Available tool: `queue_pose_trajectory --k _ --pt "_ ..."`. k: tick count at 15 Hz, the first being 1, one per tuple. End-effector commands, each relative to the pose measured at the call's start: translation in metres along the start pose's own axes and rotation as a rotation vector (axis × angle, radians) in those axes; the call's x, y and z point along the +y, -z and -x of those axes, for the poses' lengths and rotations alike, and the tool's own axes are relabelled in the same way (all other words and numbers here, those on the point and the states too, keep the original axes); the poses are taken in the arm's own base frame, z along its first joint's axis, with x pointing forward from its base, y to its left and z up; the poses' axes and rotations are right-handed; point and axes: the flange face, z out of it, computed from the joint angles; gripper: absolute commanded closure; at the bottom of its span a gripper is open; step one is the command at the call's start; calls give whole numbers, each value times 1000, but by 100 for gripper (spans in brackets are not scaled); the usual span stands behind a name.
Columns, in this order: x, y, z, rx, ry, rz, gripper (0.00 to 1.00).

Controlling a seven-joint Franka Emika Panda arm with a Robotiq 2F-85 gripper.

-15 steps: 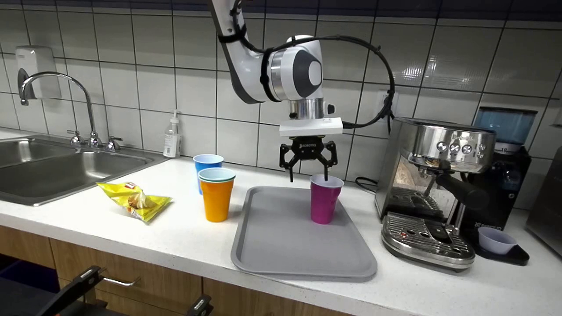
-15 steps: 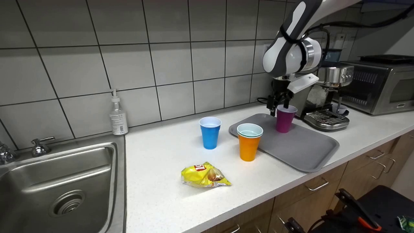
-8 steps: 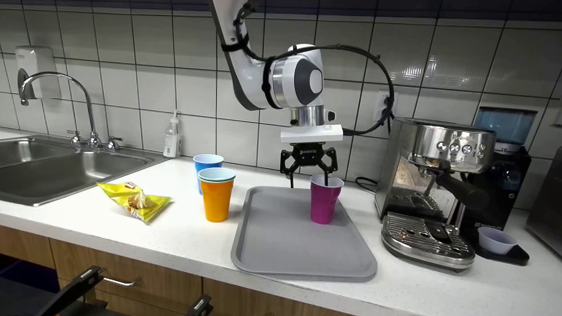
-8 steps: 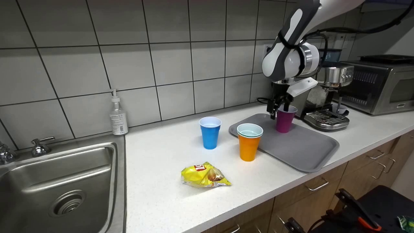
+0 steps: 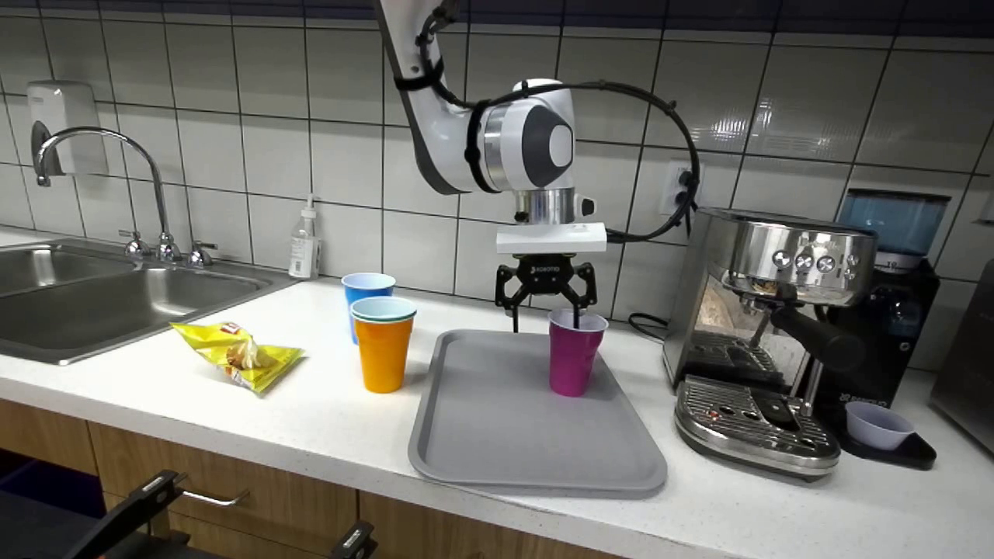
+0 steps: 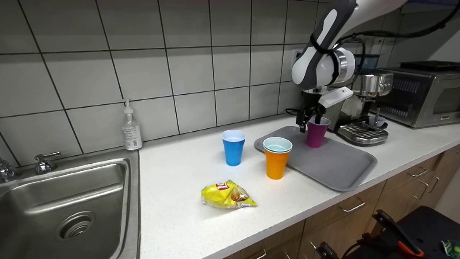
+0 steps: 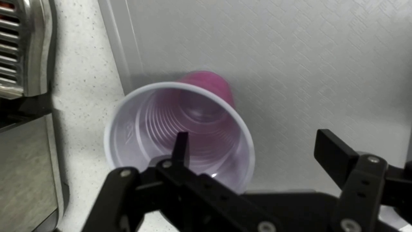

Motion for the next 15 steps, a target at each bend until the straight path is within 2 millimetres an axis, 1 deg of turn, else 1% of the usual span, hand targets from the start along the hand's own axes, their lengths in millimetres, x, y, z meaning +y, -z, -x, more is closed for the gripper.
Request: queue_pose_trajectory --k 1,2,3,5,10,11,15 --pt "6 2 -3 -4 -10 -13 28" --pt "6 2 -3 -3 -12 -12 34" --pt "6 2 -3 -3 -12 -12 44" --pt "6 2 -3 -2 -12 -12 60" --pt "5 2 -3 0 -9 -11 97" --pt "5 2 -3 -1 -9 -10 100" --pt "7 2 -2 -1 -10 -10 99"
